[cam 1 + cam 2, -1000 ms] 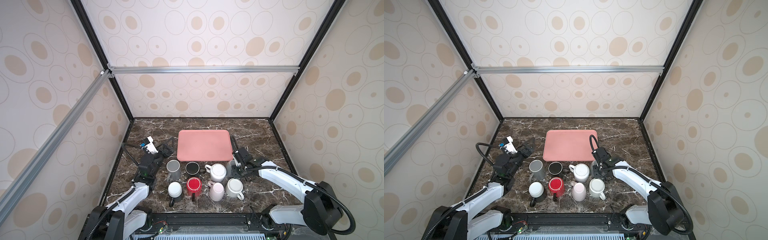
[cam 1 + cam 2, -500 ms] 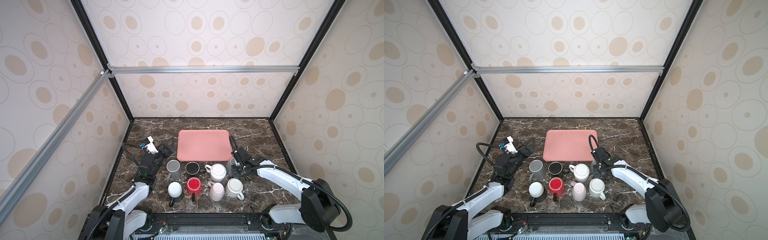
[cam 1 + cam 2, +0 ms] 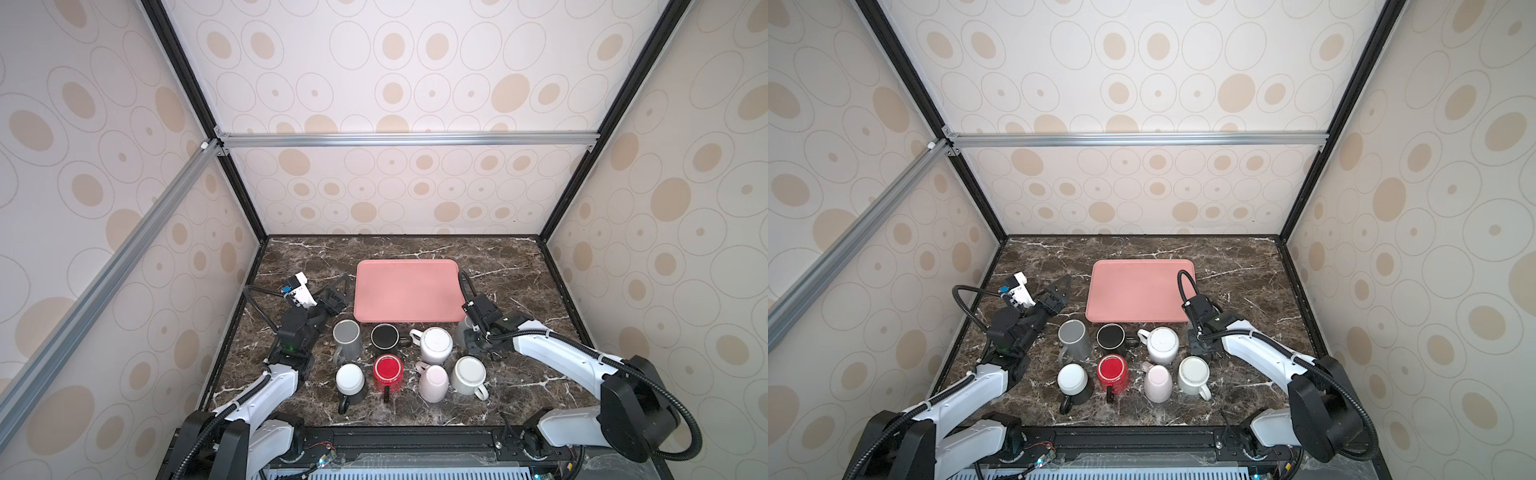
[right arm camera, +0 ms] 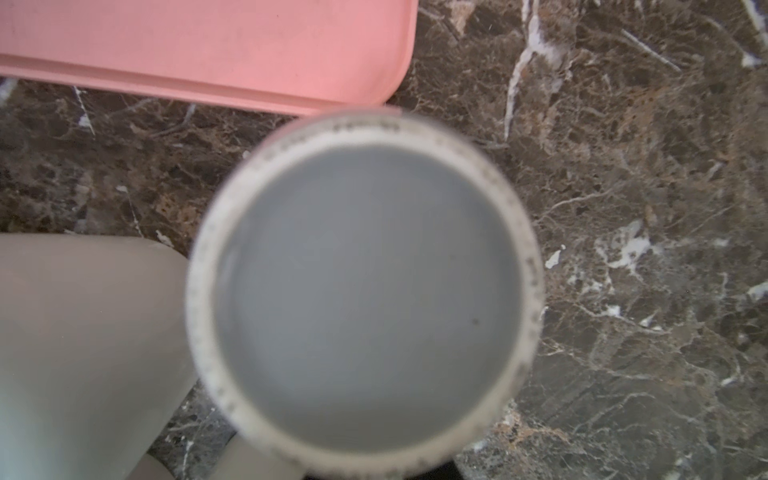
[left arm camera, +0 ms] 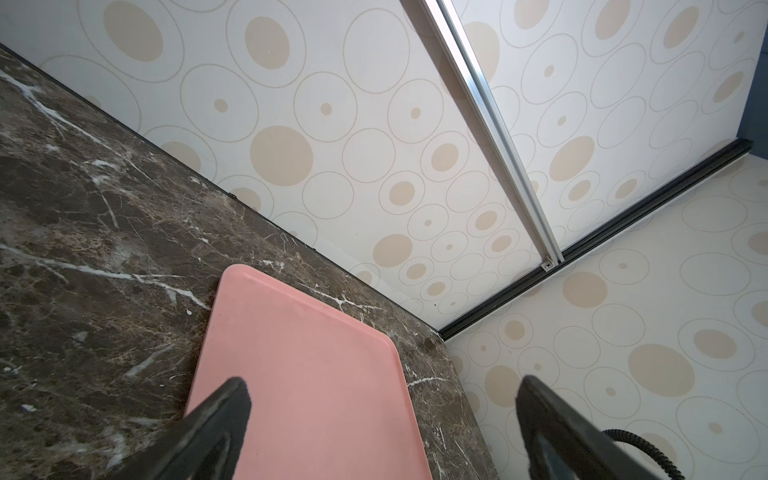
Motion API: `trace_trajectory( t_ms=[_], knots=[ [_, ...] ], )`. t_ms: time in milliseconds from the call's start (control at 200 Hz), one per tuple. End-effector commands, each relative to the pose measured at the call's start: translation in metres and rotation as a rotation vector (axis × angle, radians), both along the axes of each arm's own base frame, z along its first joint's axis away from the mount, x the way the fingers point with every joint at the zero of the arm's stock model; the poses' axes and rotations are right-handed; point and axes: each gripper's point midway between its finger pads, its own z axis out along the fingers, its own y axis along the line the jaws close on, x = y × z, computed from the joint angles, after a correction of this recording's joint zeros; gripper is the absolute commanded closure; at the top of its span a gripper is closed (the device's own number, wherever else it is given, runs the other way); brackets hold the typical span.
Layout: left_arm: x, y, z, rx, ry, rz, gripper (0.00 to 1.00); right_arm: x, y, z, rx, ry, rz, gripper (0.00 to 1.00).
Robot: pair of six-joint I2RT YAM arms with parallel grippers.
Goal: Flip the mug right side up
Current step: 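Lower the right gripper onto the upside-down light grey mug and grasp it, then lift the light grey mug with the right gripper and tilt it toward the left gripper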
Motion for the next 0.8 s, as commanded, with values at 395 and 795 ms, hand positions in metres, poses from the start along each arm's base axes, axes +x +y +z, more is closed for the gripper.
trace_trajectory(
  t_ms=[395, 795],
  knots=[
    [-0.001, -0.012, 0.047, -0.067, -0.125, -0.068, 0.02, 0.024, -0.014, 0.093, 0.065, -0.354, -0.083, 1.00],
    [-0.007, -0.038, 0.060, -0.157, -0.189, -0.241, 0.06, 0.073, 0.083, 0.223, 0.540, -0.682, 0.179, 1.00]
  ],
)
